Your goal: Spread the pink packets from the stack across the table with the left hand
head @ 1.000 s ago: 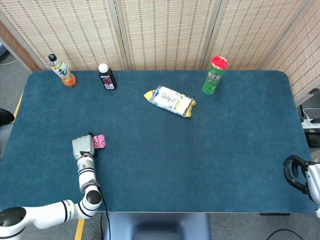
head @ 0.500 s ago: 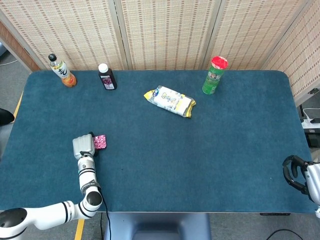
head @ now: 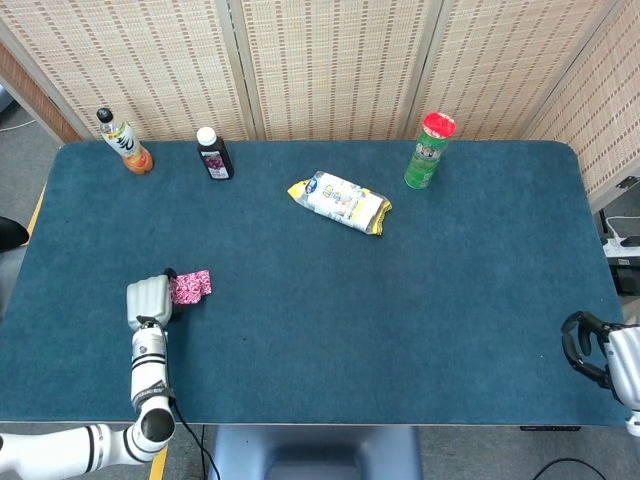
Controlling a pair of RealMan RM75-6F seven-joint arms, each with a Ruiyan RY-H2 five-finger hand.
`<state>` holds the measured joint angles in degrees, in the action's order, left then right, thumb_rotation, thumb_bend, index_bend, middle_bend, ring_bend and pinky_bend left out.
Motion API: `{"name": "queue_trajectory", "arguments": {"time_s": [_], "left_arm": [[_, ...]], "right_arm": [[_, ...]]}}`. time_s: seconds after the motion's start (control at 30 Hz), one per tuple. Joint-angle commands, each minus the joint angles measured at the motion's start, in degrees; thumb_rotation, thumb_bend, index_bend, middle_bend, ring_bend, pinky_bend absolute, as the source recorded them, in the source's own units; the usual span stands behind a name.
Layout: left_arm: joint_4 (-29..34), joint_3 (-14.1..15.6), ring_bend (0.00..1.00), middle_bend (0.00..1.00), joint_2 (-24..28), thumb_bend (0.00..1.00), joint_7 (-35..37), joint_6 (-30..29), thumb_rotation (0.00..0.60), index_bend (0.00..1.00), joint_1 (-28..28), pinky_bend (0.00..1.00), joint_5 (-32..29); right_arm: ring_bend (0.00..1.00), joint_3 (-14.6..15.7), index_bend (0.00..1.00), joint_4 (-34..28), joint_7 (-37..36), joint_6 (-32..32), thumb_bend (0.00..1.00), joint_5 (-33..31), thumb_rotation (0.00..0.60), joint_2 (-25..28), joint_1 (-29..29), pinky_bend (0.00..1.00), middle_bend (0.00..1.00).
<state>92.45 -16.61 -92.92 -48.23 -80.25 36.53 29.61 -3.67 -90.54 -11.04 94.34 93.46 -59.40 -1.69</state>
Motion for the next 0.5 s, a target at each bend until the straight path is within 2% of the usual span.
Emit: {"name": "queue_trajectory", "arguments": {"time_s": [0.03, 0.17, 0.37, 0.4, 0.47, 0.5], "left_arm": [[3.21, 4.35, 1.00, 1.00, 3.93, 0.35, 3.89, -1.84, 0.600, 0.64, -4.43, 1.00, 4.05], [2.91, 7.43, 1.00, 1.00, 5.61, 0.35, 7.29, -2.55, 0.600, 0.64, -7.85, 1.00, 7.01], [1.28, 9.37, 1.00, 1.00, 5.61, 0.34, 10.37, -2.25, 0.600, 0.62, -10.60, 1.00, 9.48], [1.02, 9.51, 1.00, 1.00, 5.42, 0.34, 10.72, -1.93, 0.600, 0.55, -10.92, 1.00, 9.62], [0.38, 9.56, 1.00, 1.00, 5.22, 0.35, 10.77, -1.64, 0.600, 0.30, -11.09, 1.00, 10.04], [-0.03, 9.55, 1.00, 1.00, 4.98, 0.35, 10.99, -1.54, 0.600, 0.24, -11.22, 1.00, 10.34]], "right_arm": [[0.88, 0.07, 0.95, 0.02, 0.34, -0.15, 0.43, 0.02, 0.600, -0.13, -0.05, 1.00, 0.78], [0.88, 0.12, 0.95, -0.06, 0.59, -0.25, 0.43, 0.07, 0.600, -0.13, -0.09, 1.00, 0.78], [0.88, -0.07, 0.95, -0.24, 0.97, -0.26, 0.43, -0.29, 0.600, -0.21, -0.10, 1.00, 0.78], [0.88, -0.08, 0.95, -0.19, 0.96, -0.21, 0.43, -0.34, 0.600, -0.22, -0.05, 1.00, 0.78], [0.88, -0.10, 0.95, -0.29, 1.06, -0.17, 0.43, -0.34, 0.600, -0.22, -0.05, 1.00, 0.78], [0.88, -0.12, 0.95, -0.25, 1.04, -0.14, 0.43, -0.39, 0.600, -0.23, -0.03, 1.00, 0.78]]}}
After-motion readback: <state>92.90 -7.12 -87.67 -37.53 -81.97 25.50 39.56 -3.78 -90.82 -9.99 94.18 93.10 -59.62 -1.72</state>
